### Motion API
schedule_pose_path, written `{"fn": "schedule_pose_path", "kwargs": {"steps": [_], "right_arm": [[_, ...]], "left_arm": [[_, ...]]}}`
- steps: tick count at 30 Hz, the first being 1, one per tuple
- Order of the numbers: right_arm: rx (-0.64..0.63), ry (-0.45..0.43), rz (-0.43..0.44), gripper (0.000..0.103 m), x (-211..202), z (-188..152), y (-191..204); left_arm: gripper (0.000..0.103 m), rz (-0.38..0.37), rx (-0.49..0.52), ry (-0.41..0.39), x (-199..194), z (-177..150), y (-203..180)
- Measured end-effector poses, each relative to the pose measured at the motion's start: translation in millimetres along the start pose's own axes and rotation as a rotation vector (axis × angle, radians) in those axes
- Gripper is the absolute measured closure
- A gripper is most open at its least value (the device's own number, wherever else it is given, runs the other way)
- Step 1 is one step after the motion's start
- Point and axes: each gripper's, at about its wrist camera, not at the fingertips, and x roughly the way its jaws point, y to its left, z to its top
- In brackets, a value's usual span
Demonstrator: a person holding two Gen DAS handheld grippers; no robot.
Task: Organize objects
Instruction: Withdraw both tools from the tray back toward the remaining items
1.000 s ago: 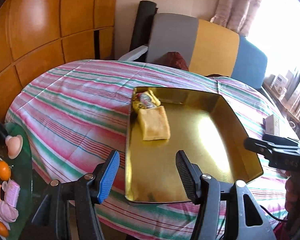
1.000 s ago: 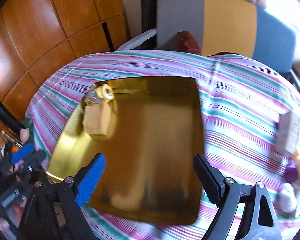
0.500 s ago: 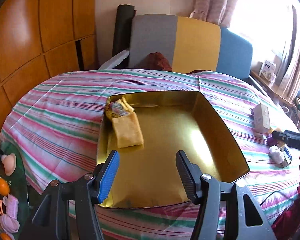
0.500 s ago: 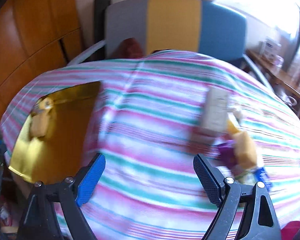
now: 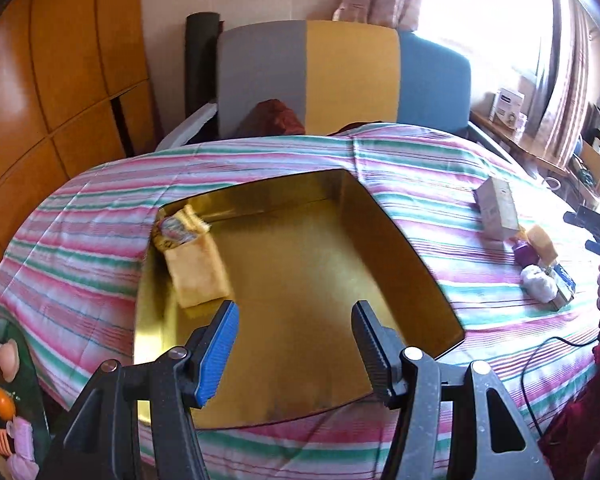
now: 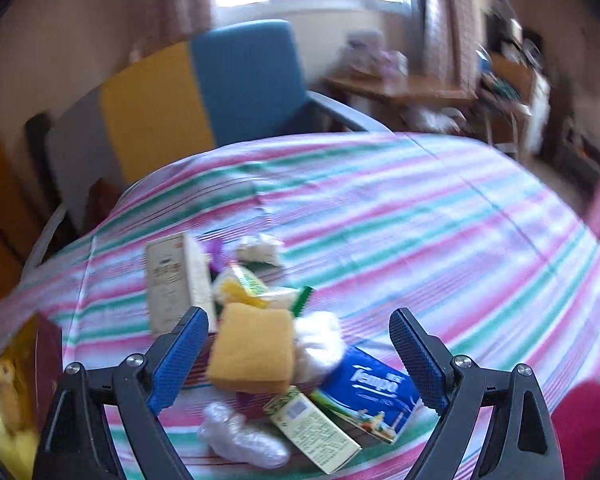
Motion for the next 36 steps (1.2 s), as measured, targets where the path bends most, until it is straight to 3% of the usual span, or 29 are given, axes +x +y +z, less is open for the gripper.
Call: {"fn": "schedule_pose_path", "kwargs": {"steps": [6, 20, 36], "right_arm": [[0.111, 0.026, 0.021, 0.008, 4, 3, -19], [0.118, 0.036, 0.056, 0.006, 2, -1, -18], [0.102, 0.102, 0.000, 0.006, 16, -5, -20]], "left_arm": [[0.044, -0.048, 0.051, 0.020, 10, 6, -32], [0.044, -0.167, 0.108, 0.024, 21, 31, -88], [0.041, -0.298, 0.139, 0.082, 52, 54, -152]]}}
